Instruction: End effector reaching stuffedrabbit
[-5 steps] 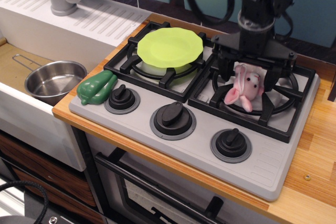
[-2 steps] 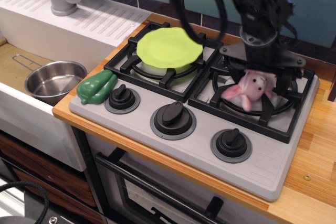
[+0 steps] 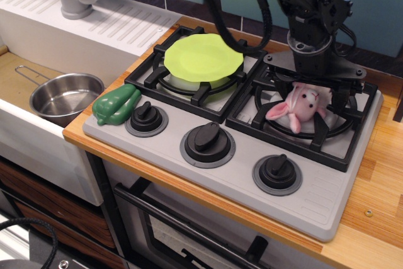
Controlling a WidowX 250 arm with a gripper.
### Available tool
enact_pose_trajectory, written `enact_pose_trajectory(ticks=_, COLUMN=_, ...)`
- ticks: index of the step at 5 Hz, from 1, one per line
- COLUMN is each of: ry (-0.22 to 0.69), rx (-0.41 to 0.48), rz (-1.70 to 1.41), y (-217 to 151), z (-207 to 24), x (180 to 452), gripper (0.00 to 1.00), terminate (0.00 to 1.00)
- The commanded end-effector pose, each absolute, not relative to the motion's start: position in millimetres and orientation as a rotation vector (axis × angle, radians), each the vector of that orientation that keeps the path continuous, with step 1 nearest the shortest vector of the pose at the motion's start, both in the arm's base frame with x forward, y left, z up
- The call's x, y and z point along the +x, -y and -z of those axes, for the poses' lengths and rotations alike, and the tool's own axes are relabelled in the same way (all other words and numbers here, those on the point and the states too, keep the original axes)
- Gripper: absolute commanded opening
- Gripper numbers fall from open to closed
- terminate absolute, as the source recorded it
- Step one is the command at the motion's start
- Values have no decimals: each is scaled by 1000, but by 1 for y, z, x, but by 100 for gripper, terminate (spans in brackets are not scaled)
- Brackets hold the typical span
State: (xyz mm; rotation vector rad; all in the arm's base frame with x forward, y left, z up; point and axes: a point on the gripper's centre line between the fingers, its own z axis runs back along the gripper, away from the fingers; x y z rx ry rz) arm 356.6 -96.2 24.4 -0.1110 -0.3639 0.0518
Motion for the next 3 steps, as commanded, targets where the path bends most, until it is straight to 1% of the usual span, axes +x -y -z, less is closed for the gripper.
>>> enact_pose_trajectory(ticks=1, ry=338, rx=-101, rz=-52, y=94, z=-17, x=355, gripper=100, terminate=0)
enact_pose_trajectory(ticks=2, ry=338, rx=-101, rz=-52, y=94, z=-17, x=355, gripper=100, terminate=0)
enact_pose_trajectory(ticks=3, ry=338, rx=-101, rz=-52, y=94, z=-17, x=355, gripper=100, terminate=100)
